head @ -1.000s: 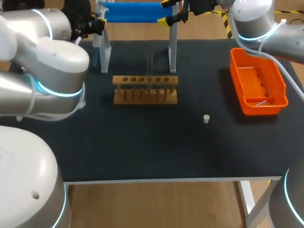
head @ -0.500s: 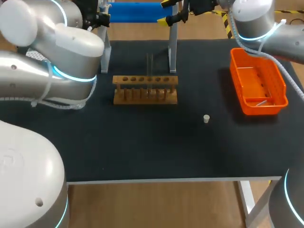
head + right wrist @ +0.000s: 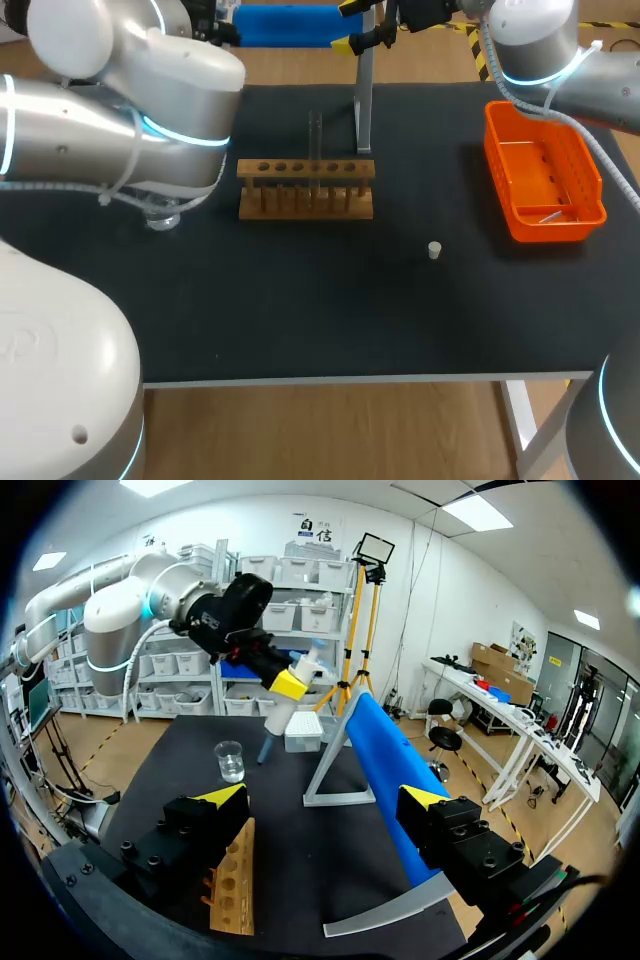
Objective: Invert the test tube, pick up the pipette, mount the tip to pipette, aspirate from beaker and dispense into the tube, eject the tip, return the pipette, and cap with the stopper.
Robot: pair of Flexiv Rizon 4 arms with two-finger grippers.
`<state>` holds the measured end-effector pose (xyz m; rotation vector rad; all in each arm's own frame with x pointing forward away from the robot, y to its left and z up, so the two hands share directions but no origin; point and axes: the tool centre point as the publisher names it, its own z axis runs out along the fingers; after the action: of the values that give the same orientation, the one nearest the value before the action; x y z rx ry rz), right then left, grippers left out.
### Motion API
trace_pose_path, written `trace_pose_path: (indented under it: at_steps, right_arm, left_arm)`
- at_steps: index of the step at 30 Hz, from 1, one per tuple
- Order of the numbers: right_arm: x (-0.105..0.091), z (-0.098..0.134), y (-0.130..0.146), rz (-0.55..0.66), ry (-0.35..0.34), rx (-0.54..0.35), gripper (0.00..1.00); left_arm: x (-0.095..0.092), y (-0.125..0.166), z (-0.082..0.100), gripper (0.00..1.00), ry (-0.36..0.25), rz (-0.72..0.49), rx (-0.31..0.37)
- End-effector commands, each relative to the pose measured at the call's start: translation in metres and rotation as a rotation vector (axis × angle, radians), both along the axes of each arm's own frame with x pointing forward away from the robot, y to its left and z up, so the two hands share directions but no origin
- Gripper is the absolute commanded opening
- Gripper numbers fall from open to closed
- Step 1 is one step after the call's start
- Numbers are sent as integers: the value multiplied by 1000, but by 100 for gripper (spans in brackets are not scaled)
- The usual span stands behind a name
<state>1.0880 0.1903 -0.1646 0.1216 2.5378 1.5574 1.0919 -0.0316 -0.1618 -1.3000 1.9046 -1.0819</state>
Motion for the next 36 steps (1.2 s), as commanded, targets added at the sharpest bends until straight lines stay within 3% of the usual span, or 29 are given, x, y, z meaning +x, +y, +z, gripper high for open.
trace_pose_path:
  at_steps: [1, 26, 36]
  right_arm:
    - [1, 1, -1, 4, 4, -5, 100]
    - [1, 1, -1, 4, 4, -5, 100]
    - [1, 1, -1, 4, 4, -5, 100]
  left_arm:
    - [11, -6, 0, 0, 14, 14, 13]
    - [60, -8, -7, 0, 78, 48, 52]
    - [69, -3, -13, 0, 101, 63, 57]
